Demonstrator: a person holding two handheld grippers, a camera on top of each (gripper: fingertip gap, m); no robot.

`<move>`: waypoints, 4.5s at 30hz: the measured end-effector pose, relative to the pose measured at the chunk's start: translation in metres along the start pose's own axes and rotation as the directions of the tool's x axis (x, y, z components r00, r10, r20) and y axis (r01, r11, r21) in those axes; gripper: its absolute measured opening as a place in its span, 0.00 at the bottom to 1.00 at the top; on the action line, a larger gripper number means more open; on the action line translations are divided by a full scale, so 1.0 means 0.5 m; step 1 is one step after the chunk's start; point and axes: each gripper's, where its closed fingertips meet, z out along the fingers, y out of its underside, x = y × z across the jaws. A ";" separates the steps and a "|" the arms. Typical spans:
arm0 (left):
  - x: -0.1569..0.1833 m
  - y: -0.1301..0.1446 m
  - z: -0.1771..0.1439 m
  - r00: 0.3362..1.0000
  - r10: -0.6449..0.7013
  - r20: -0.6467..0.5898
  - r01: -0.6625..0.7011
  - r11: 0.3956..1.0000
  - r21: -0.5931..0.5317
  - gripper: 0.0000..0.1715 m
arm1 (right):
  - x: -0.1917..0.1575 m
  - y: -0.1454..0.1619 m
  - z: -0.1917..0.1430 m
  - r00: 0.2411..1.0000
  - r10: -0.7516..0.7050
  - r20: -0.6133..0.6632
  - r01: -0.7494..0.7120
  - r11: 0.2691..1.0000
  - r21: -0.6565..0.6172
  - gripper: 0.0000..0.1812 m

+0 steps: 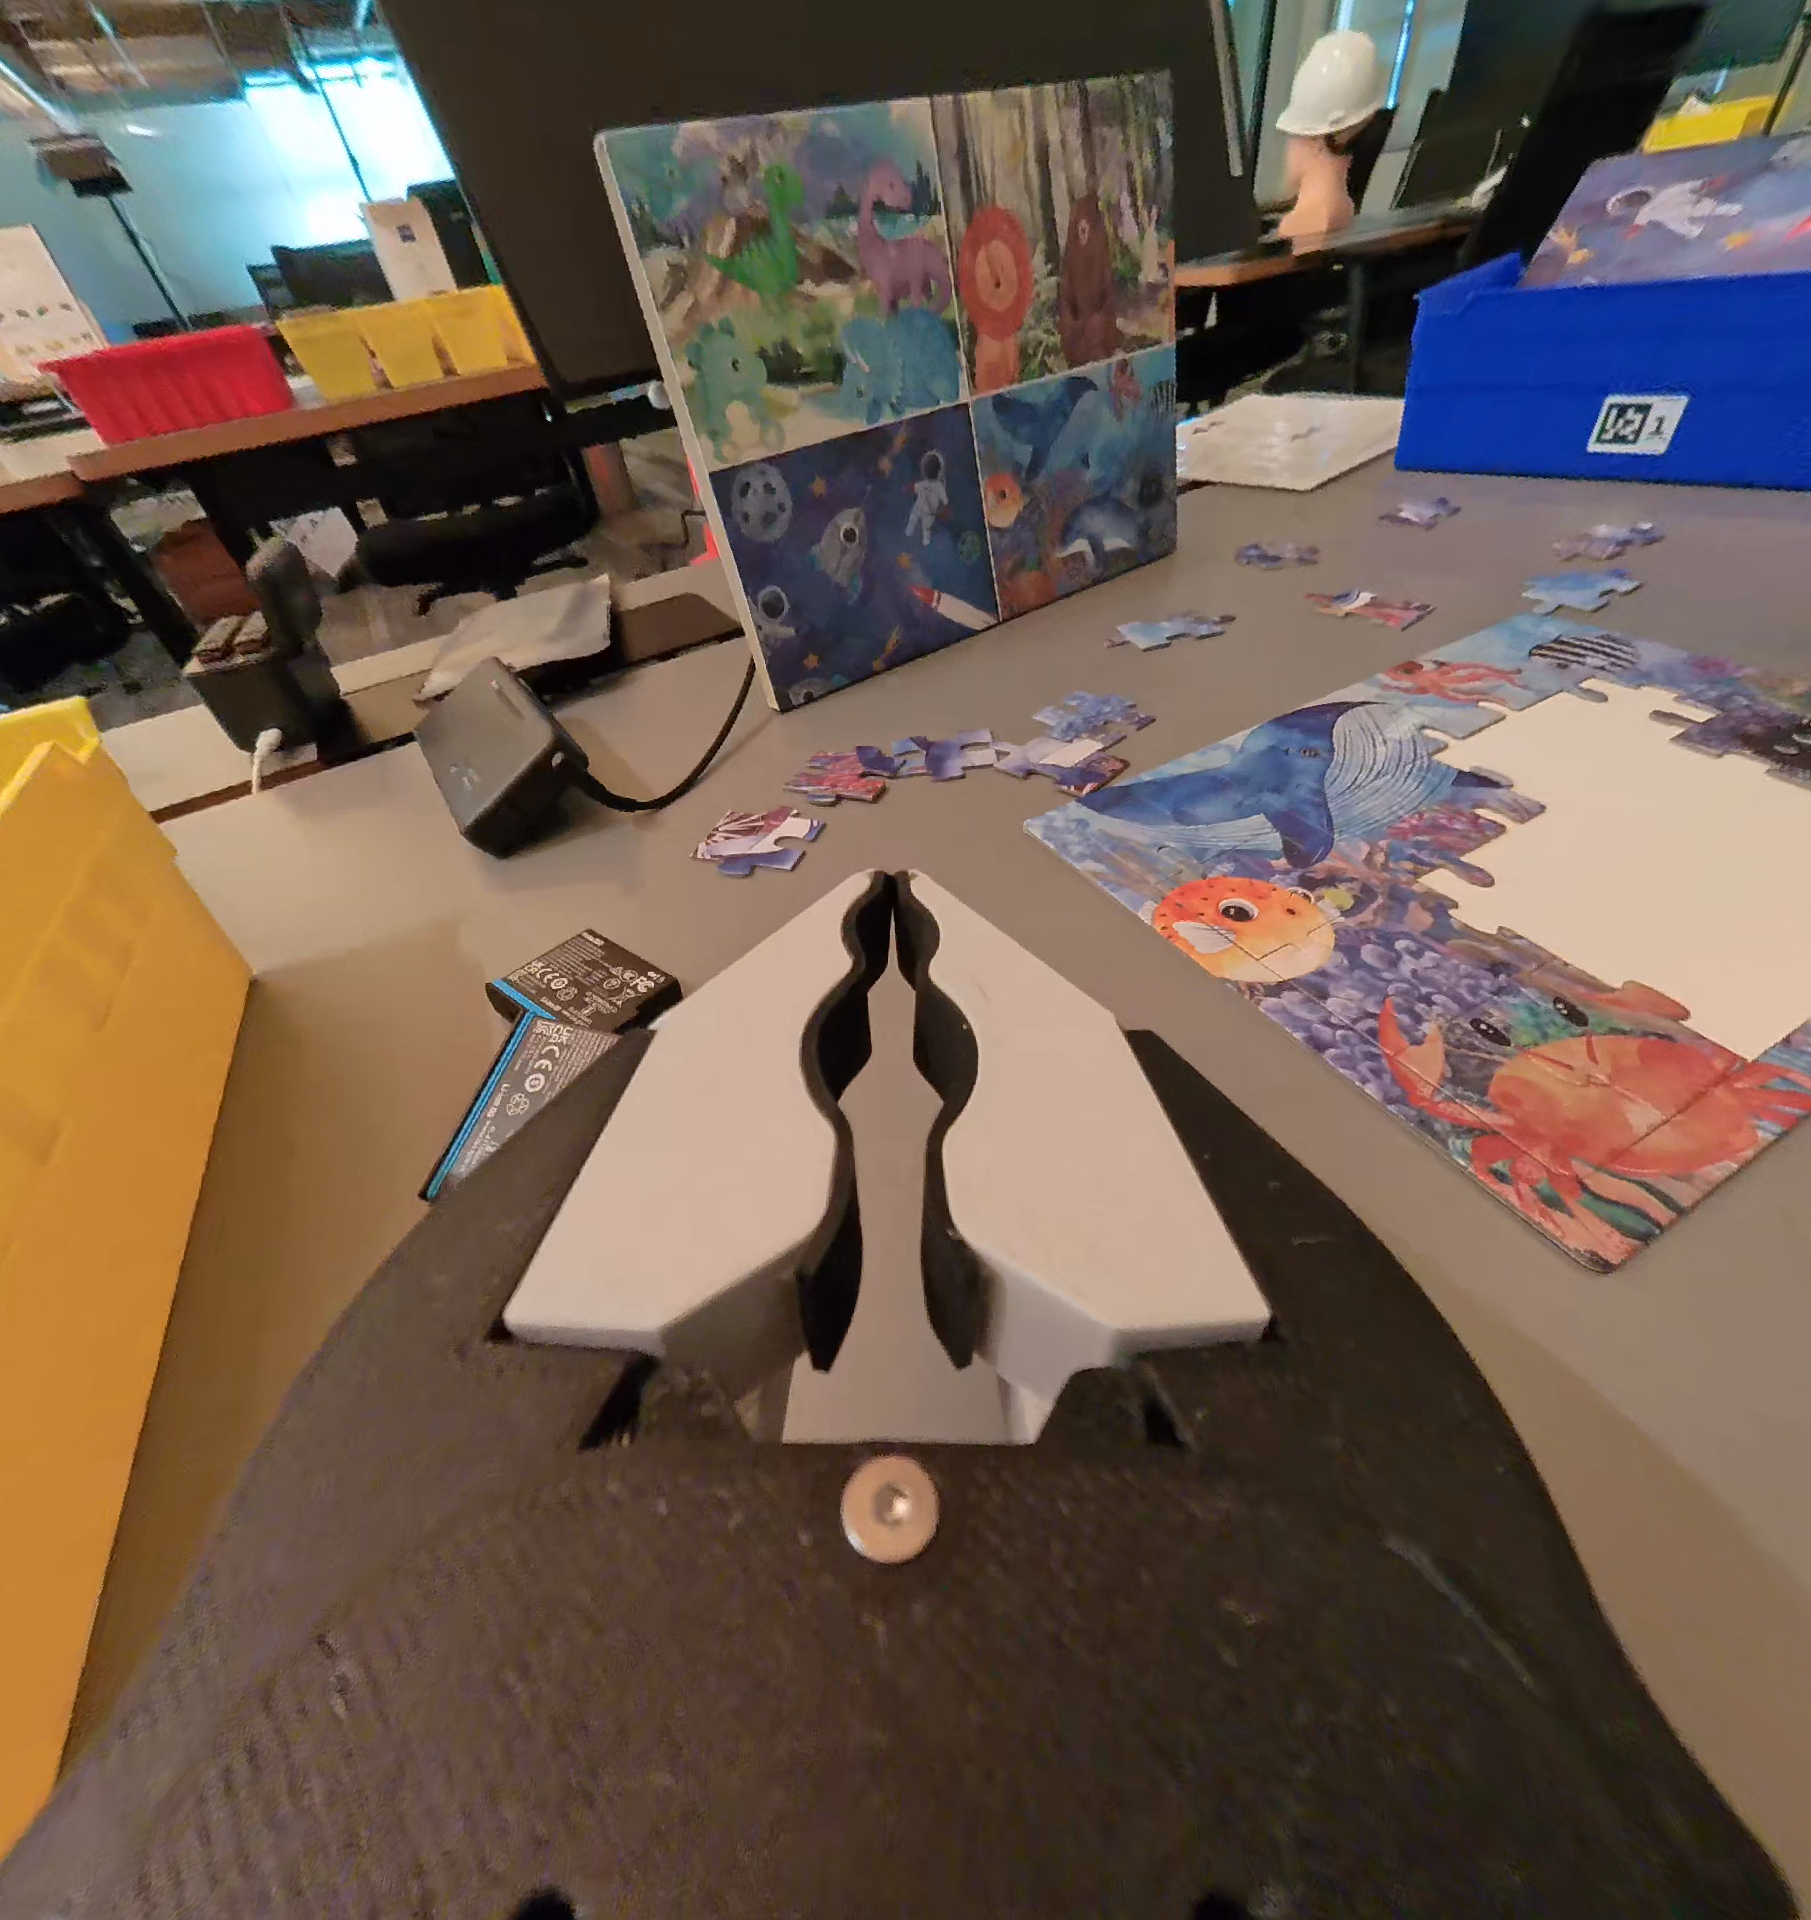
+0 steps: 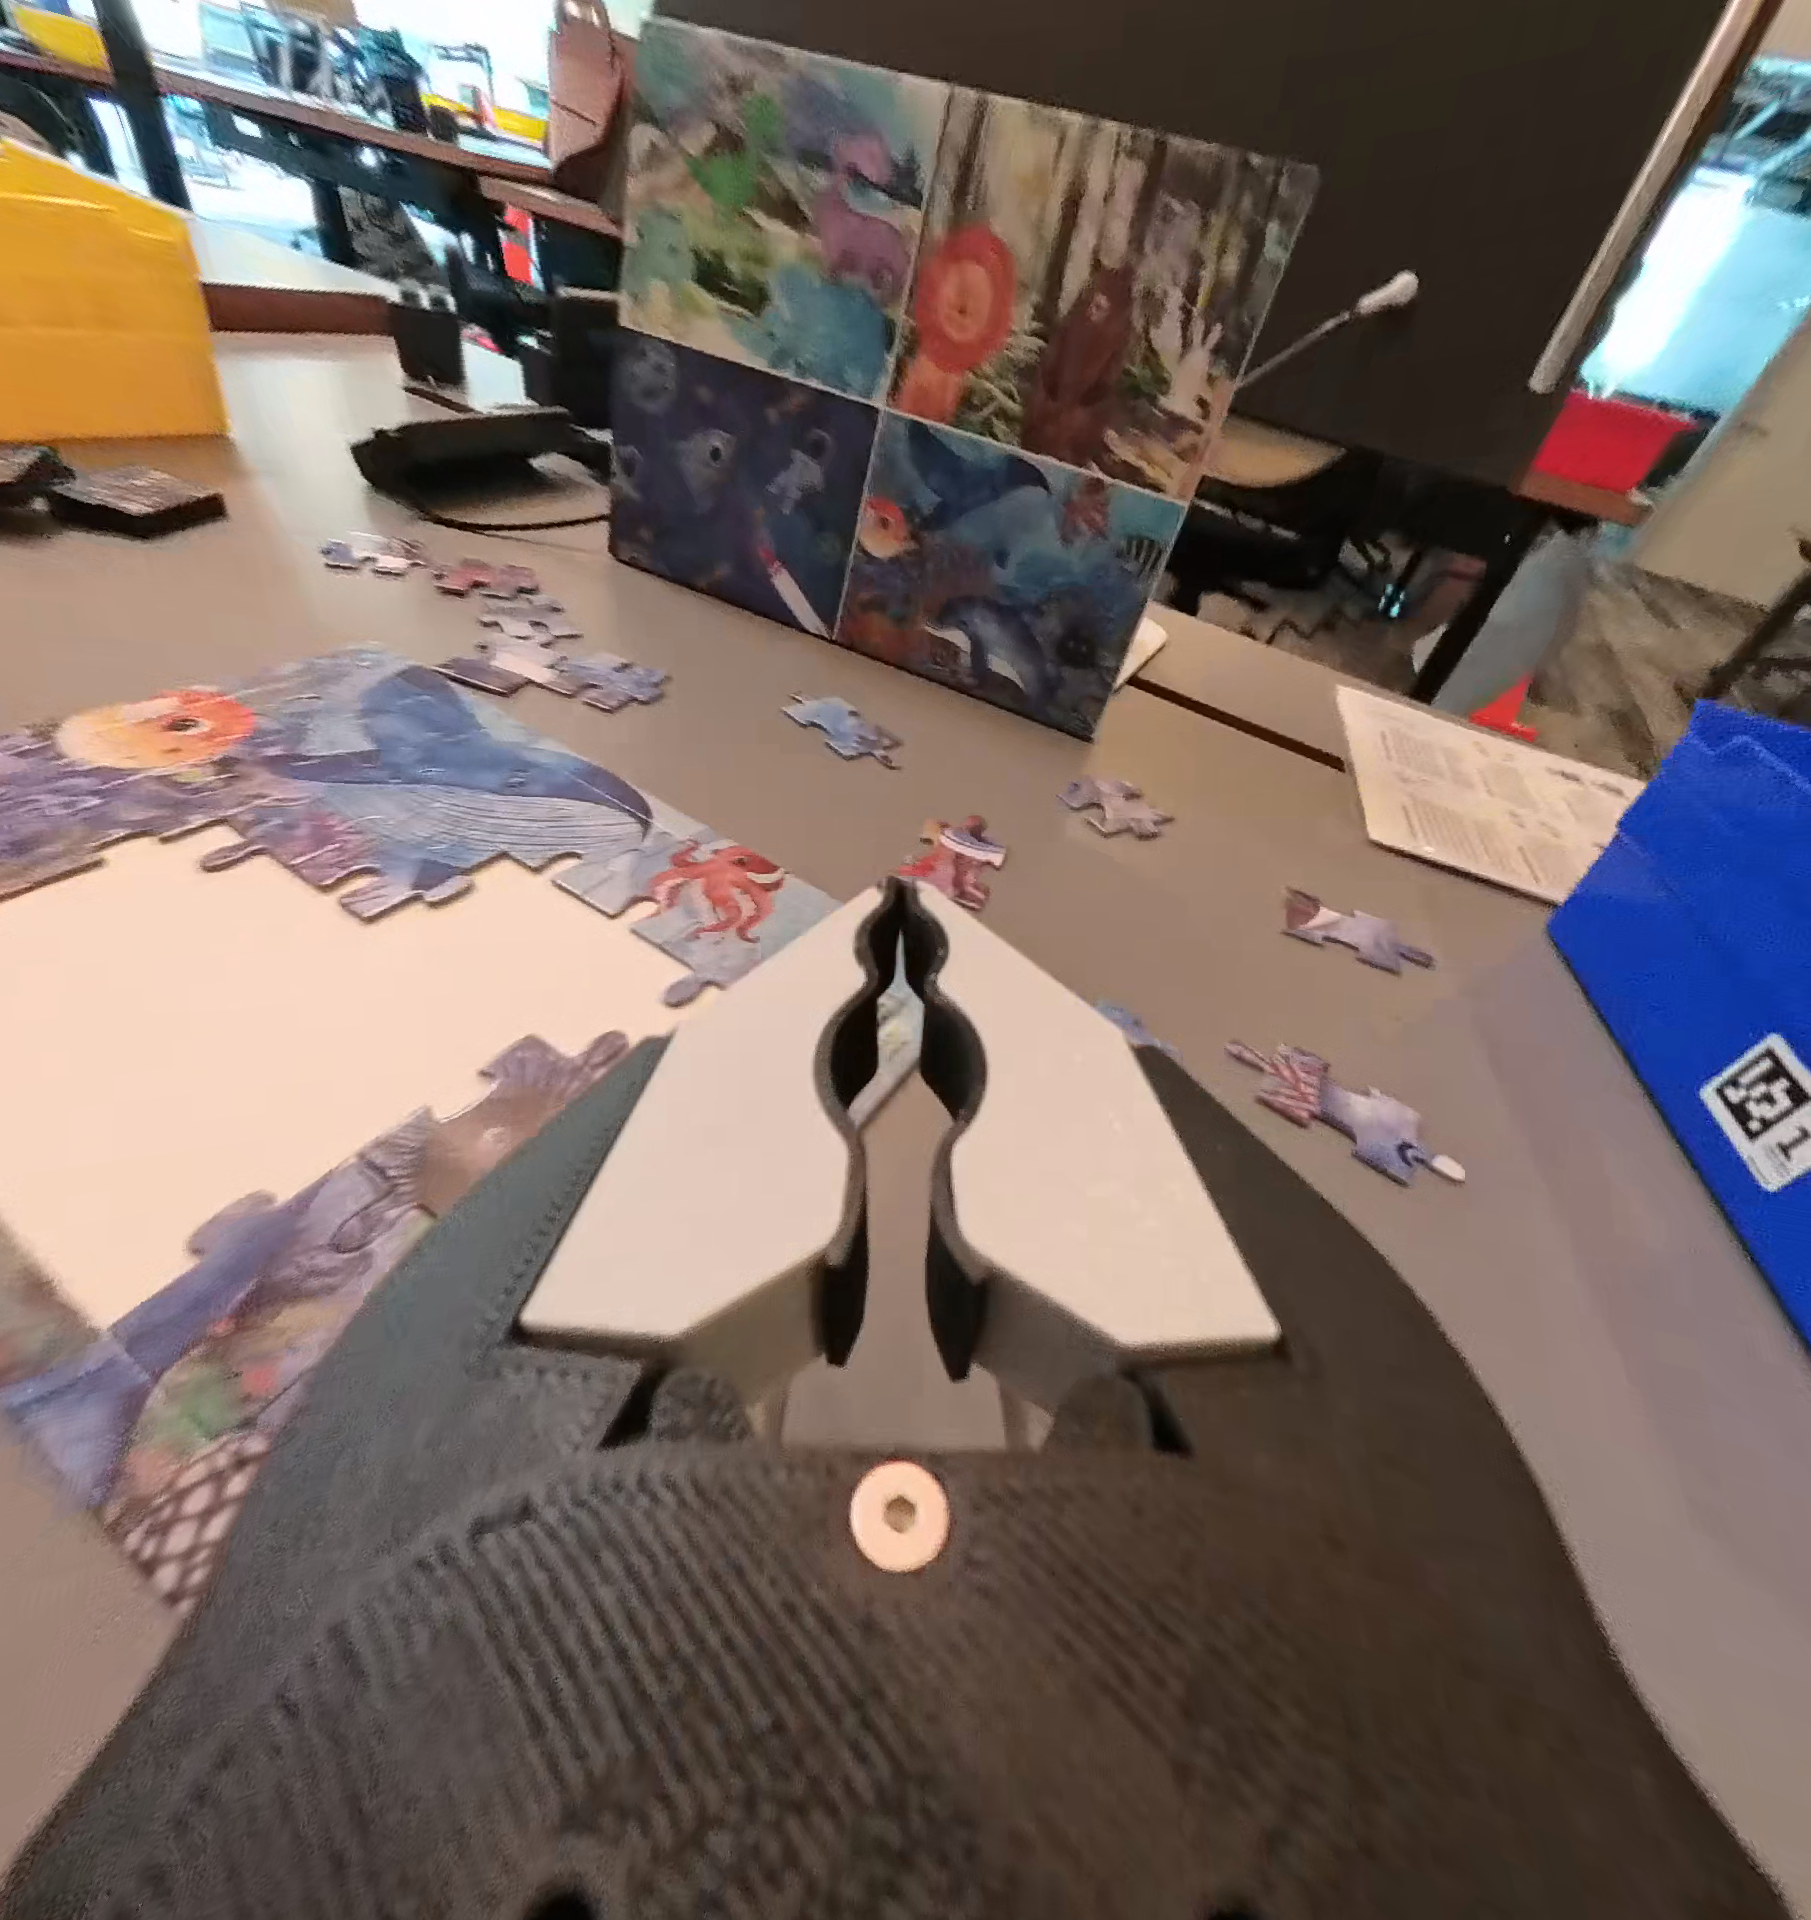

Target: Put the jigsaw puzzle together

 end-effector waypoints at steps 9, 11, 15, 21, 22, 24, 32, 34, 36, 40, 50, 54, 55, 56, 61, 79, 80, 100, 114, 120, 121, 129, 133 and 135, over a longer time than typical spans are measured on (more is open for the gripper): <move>0.035 0.026 0.020 0.993 0.105 -0.055 -0.110 0.989 -0.099 0.00 | -0.016 0.002 0.010 0.997 0.036 0.063 -0.035 0.999 -0.018 0.00; 0.043 0.031 0.023 0.988 0.143 -0.059 -0.149 0.982 -0.114 0.00 | -0.013 0.000 0.008 0.997 0.046 0.062 -0.046 0.999 -0.008 0.00; 0.051 0.041 0.030 0.978 0.202 -0.057 -0.208 0.968 -0.143 0.00 | -0.012 0.000 0.008 0.997 0.050 0.062 -0.050 0.999 -0.006 0.00; 0.031 0.011 0.028 0.965 0.251 0.078 -0.240 0.963 -0.125 0.00 | -0.011 0.001 0.010 0.999 0.029 0.038 -0.029 1.000 -0.010 0.00; 0.036 -0.009 0.027 0.966 0.245 0.087 -0.236 0.967 -0.101 0.00 | -0.009 0.000 0.009 0.999 0.027 0.029 -0.027 1.000 -0.004 0.00; 0.056 -0.042 0.037 0.976 0.213 0.051 -0.209 0.975 -0.075 0.00 | 0.000 -0.001 0.009 0.999 0.039 0.006 -0.039 0.999 -0.001 0.00; 0.113 -0.075 0.166 0.983 -0.088 -0.164 0.076 0.994 -0.081 0.00 | 0.043 0.018 0.018 0.985 0.157 -0.072 -0.160 0.986 -0.050 0.01; 0.123 -0.055 0.173 0.975 -0.141 -0.172 0.130 0.989 -0.072 0.00 | 0.047 0.020 0.015 0.981 0.184 -0.068 -0.187 0.981 -0.052 0.02; 0.117 -0.034 0.159 0.981 -0.110 -0.161 0.097 0.992 -0.083 0.00 | 0.044 0.023 0.010 0.977 0.204 -0.055 -0.207 0.977 -0.059 0.03; 0.079 -0.067 0.134 0.973 -0.171 -0.157 0.180 0.983 0.047 0.00 | 0.044 0.022 0.007 0.977 0.201 -0.069 -0.205 0.977 -0.056 0.00; 0.120 -0.050 0.152 0.933 -0.232 -0.275 0.239 0.971 -0.011 0.00 | 0.058 0.025 0.006 0.964 0.253 -0.078 -0.257 0.965 -0.051 0.07; 0.133 -0.052 0.154 0.898 -0.281 -0.338 0.289 0.957 -0.026 0.00 | 0.074 0.019 -0.002 0.936 0.347 -0.052 -0.348 0.937 -0.009 0.09; 0.132 -0.053 0.152 0.892 -0.292 -0.344 0.303 0.953 -0.024 0.00 | 0.078 0.017 -0.006 0.927 0.373 -0.041 -0.373 0.928 0.006 0.10; 0.126 -0.057 0.150 0.891 -0.302 -0.340 0.317 0.948 -0.013 0.00 | 0.083 0.013 -0.010 0.916 0.400 -0.031 -0.399 0.917 0.025 0.10; 0.041 -0.059 0.141 0.917 -0.367 -0.157 0.381 0.922 0.069 0.02 | 0.090 -0.023 -0.033 0.830 0.547 0.111 -0.558 0.812 0.169 0.17; -0.142 -0.030 0.074 0.962 -0.263 0.071 0.256 0.962 0.093 0.39 | 0.070 0.021 0.006 0.972 0.198 -0.128 -0.204 0.978 -0.035 0.27; -0.142 -0.030 0.074 0.959 -0.278 0.061 0.271 0.958 0.098 0.39 | 0.068 0.023 0.008 0.974 0.183 -0.135 -0.191 0.981 -0.047 0.22; -0.120 -0.046 0.063 0.963 -0.269 -0.029 0.270 0.954 0.128 0.00 | 0.094 0.003 -0.017 0.943 0.316 -0.107 -0.310 0.948 0.068 0.09; -0.109 -0.038 0.073 0.958 -0.279 -0.061 0.284 0.954 0.099 0.03 | 0.093 0.003 -0.017 0.942 0.320 -0.096 -0.315 0.947 0.068 0.09; -0.107 -0.036 0.075 0.959 -0.276 -0.063 0.281 0.956 0.090 0.03 | 0.092 0.004 -0.016 0.943 0.318 -0.095 -0.313 0.948 0.063 0.09; -0.107 -0.035 0.076 0.959 -0.276 -0.064 0.281 0.956 0.088 0.03 | 0.092 0.004 -0.016 0.944 0.317 -0.095 -0.312 0.948 0.063 0.09; -0.113 -0.038 0.072 0.958 -0.281 -0.051 0.285 0.953 0.102 0.05 | 0.091 0.004 -0.015 0.944 0.317 -0.093 -0.312 0.948 0.062 0.09; -0.112 -0.037 0.073 0.959 -0.280 -0.053 0.284 0.954 0.099 0.05 | 0.091 0.004 -0.015 0.944 0.318 -0.092 -0.313 0.948 0.060 0.09; -0.112 -0.037 0.074 0.959 -0.277 -0.053 0.281 0.955 0.097 0.05 | 0.091 0.004 -0.015 0.943 0.320 -0.090 -0.315 0.947 0.061 0.09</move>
